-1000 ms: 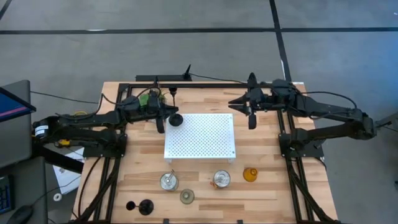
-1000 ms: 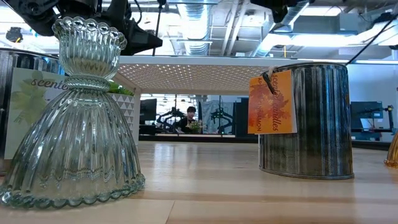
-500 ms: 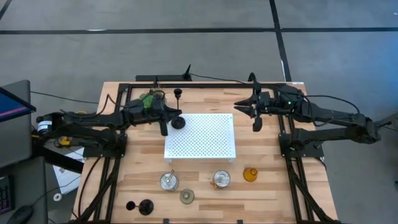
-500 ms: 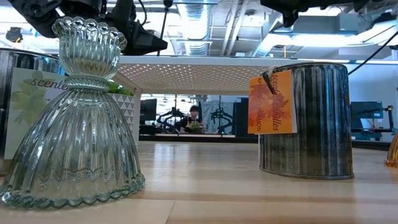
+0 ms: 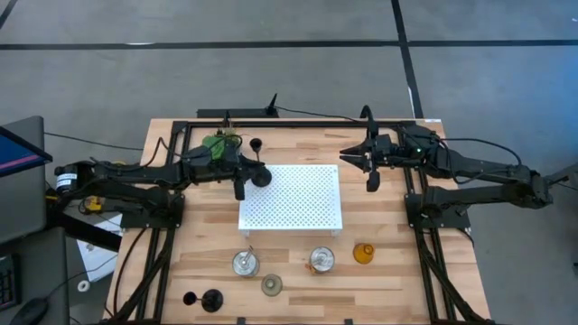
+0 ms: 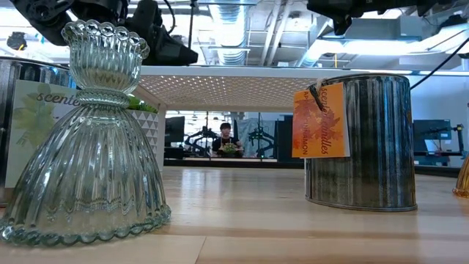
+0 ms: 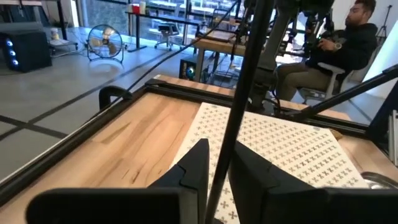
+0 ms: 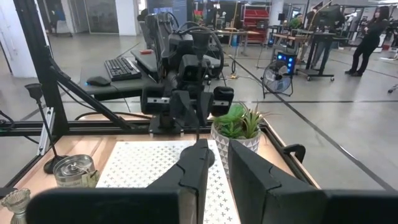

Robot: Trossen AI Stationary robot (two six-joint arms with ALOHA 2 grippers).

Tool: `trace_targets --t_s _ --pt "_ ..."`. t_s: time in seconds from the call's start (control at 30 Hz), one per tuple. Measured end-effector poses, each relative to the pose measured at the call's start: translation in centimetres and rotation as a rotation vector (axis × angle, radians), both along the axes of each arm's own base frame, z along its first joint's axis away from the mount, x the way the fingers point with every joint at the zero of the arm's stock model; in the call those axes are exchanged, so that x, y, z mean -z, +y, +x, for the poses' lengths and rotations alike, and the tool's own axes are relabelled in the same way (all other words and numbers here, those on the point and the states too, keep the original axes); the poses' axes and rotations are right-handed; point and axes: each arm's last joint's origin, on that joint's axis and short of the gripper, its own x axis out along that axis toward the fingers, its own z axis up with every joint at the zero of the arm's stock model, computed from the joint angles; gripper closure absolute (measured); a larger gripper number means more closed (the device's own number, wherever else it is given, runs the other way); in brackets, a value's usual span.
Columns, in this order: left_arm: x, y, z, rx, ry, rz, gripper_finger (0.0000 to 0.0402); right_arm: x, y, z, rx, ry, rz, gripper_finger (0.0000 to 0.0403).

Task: Pick & Place candle stick holders
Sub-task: Put the top right black candle holder on the shelf

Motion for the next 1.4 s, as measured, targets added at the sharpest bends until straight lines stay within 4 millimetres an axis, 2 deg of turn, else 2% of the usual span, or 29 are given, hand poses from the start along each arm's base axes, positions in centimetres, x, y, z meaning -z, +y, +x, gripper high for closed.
trace_targets --t_s 0.73,0.97,1.4 --pt "0.0 -0.3 0.1 0.032 -0.002 0.002 0.0261 0.2 0.1 0.0 -0.004 0.017 0.004 0.0349" --pt "0.0 -1.0 0.2 0.093 0.0 0.004 0.0252 0.3 0.1 0.0 -0.005 0.028 0.007 0.0349" --pt "0.0 -1.2 0.2 0.124 0.0 0.006 0.0266 0.4 0.1 0.0 -0.011 0.041 0.011 0.0349"
